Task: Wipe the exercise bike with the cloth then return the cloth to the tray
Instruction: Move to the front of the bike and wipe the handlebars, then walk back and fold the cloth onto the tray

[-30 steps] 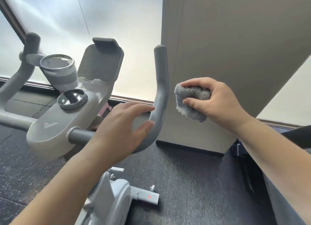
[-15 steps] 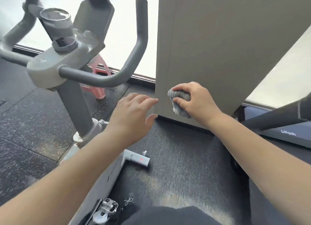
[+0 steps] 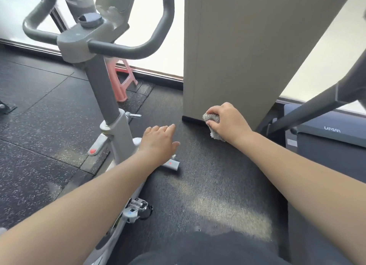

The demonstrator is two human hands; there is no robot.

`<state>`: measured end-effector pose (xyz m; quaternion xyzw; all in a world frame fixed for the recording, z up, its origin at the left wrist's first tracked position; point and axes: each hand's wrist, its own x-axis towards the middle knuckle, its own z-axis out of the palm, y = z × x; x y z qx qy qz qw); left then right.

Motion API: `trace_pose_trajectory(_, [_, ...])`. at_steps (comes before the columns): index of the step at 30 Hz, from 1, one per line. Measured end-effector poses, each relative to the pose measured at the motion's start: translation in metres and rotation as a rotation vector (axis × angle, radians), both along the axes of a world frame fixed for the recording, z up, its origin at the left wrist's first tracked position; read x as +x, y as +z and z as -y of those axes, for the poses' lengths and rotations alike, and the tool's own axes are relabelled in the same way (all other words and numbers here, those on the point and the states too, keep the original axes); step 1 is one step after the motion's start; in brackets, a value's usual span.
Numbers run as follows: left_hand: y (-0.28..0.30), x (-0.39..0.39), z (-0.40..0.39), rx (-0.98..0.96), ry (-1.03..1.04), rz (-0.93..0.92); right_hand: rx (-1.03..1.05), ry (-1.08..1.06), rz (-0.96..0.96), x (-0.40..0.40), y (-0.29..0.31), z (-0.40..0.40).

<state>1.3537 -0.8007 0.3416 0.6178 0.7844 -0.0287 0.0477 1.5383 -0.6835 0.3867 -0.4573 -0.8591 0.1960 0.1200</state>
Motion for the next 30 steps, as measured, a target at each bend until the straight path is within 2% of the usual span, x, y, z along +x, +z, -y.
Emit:
trace_pose_trajectory(10, [-0.045, 0.001, 0.126, -0.097, 0.005, -0.017, 0.002, -0.011, 0.106, 0.018, -0.036, 0.112])
trace_pose_trajectory(18, [-0.046, 0.027, 0.202, -0.113, 0.075, 0.005, -0.009, 0.075, 0.104, 0.041, -0.059, 0.152])
trace_pose_trajectory(25, [-0.063, 0.067, 0.27, -0.145, 0.278, 0.056, -0.08, 0.228, 0.134, 0.059, -0.088, 0.18])
trace_pose_trajectory(30, [-0.077, 0.109, 0.332, -0.155, 0.453, 0.088, -0.069, 0.419, 0.173, 0.067, -0.108, 0.213])
